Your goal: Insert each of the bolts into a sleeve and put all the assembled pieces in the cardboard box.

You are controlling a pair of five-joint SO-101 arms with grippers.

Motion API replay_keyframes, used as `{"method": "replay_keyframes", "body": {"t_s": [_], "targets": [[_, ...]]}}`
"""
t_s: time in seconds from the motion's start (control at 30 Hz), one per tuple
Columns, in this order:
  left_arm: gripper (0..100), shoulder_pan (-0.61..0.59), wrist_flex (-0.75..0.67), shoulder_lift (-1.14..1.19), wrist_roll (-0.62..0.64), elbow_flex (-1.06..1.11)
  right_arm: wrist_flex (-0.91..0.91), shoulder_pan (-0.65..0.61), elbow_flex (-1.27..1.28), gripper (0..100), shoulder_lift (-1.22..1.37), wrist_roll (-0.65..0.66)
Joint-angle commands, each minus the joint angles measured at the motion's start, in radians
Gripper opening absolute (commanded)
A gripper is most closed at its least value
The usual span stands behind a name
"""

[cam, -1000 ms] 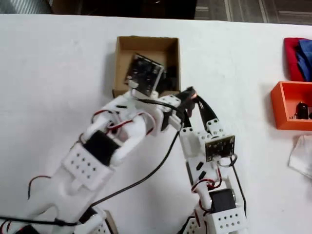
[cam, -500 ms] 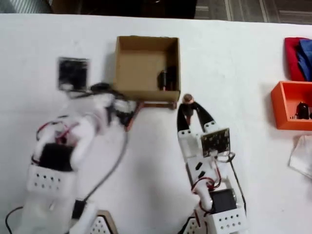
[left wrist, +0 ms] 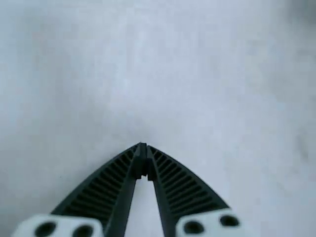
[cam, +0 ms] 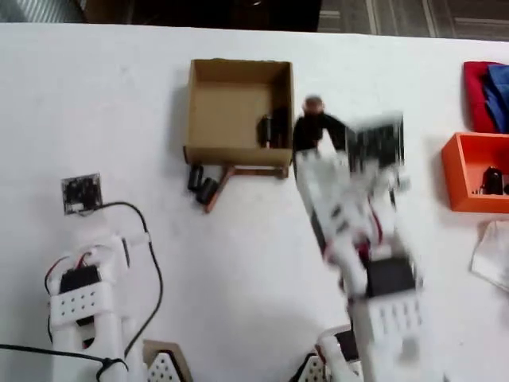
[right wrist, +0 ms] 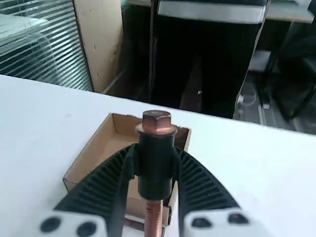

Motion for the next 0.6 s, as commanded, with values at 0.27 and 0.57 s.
{"method": "replay_keyframes", "body": {"t_s": [0.27,0.57], "targets": [[3,-0.021,0.052,-0.017,0.028,-0.001,0.518,-0.019,-1.152,2.3,1.11,-0.101],[3,-0.021,0.054,-0.018,0.029,0.019,0.723,-0.085,-1.93,2.3,1.695,-0.19]]}}
